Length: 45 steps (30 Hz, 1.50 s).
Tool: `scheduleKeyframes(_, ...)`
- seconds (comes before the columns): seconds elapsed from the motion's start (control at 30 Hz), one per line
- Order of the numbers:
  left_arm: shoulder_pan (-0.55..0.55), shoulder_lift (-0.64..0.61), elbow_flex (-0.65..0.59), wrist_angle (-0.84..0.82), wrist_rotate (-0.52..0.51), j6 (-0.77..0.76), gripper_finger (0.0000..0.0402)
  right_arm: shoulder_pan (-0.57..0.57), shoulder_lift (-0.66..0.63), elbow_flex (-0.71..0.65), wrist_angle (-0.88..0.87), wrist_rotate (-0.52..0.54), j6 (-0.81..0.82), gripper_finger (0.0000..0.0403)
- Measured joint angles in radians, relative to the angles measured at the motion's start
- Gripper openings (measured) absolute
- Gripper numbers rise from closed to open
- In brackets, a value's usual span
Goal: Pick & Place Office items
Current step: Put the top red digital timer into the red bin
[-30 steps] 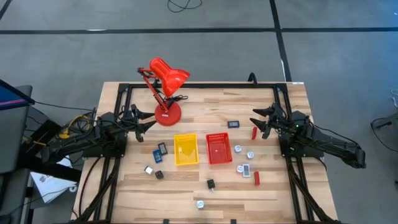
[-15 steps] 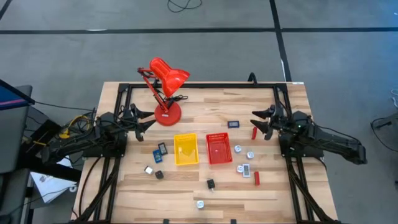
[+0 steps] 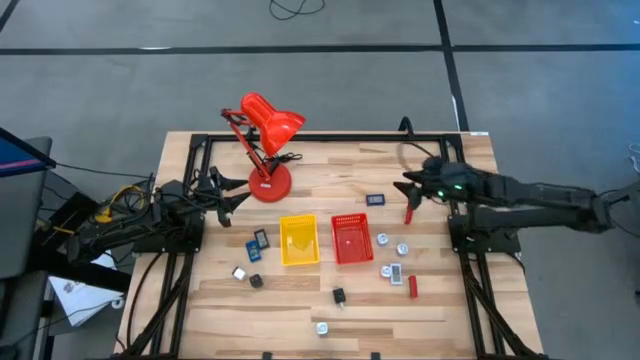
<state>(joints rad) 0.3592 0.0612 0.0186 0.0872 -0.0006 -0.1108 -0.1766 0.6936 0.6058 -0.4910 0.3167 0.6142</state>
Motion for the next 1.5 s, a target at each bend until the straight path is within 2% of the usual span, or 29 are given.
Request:
scheduleKeyframes(0.13,0.0,0.0,0.0,0.0,0.0,0.0,0.0186,-0.007,0.197,0.187,-0.321,0.002,0.233,0.0245)
scheduleKeyframes(0.27,0.0,0.0,0.0,0.0,0.0,0.0,0.0186,-0.007,0.346,0.237,-0.516,-0.001,0.408,0.0227)
scheduleKeyframes(0.43,0.0,0.0,0.0,0.0,0.0,0.0,0.0186,-0.002,0.472,0.237,-0.607,-0.047,0.472,0.0198)
scheduleKeyframes(0.77,0.0,0.0,0.0,0.013,0.0,0.0,0.0186,0.006,0.599,0.237,-0.609,-0.041,0.485,0.014)
scheduleKeyframes(0.93,0.0,0.0,0.0,0.012,0.0,0.0,0.0186,-0.014,0.57,0.221,-0.662,0.001,0.494,0.0123)
scheduleKeyframes(1.23,0.0,0.0,0.0,0.012,0.0,0.0,0.0186,-0.051,0.338,0.069,-0.564,0.026,0.524,0.0105)
scheduleKeyframes(1.5,0.0,0.0,0.0,0.021,0.0,-0.001,0.0186,-0.043,0.293,0.07,-0.492,0.021,0.537,0.0107)
